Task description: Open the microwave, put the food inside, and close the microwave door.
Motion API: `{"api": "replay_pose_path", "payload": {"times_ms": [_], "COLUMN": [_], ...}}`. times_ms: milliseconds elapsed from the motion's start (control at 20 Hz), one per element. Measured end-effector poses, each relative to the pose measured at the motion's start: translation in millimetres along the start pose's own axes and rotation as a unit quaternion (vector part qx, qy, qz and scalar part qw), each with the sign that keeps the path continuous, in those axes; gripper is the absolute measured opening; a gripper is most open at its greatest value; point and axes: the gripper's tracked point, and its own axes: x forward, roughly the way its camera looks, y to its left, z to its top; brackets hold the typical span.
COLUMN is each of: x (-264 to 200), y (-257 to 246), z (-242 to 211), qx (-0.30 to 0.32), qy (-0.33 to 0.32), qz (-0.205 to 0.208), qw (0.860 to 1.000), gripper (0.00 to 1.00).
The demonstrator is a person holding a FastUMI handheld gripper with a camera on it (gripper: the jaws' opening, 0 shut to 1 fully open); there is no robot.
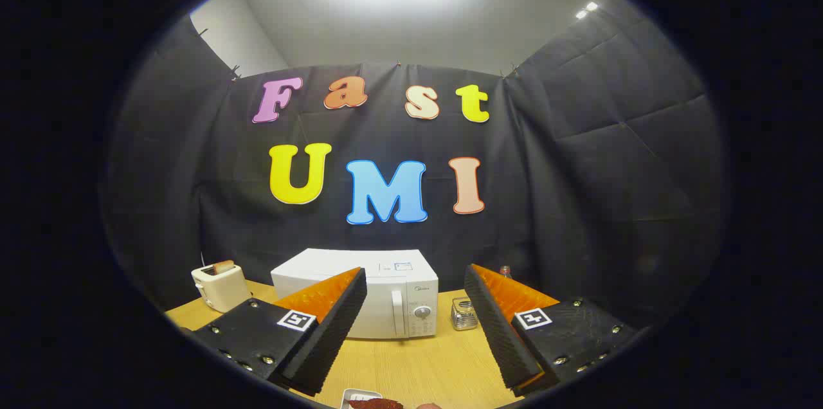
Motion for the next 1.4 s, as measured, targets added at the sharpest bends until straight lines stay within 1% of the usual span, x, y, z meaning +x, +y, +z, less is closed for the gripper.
{"api": "replay_pose_path", "payload": {"times_ms": [400,750,950,1200,1400], "x": [-6,-10,-10,-3,15], "y": [2,22,29,29,23], "z": [-4,1,1,-7,-6], "qx": [0.005,-0.002,0.002,-0.004,-0.021], "qy": [0.003,-0.01,-0.011,0.001,-0.004], "qz": [0.007,0.031,0.037,0.038,0.04], "qw": [1.0,0.999,0.999,0.999,0.999], "gripper": [0.97,0.97,0.97,0.97,0.97]}}
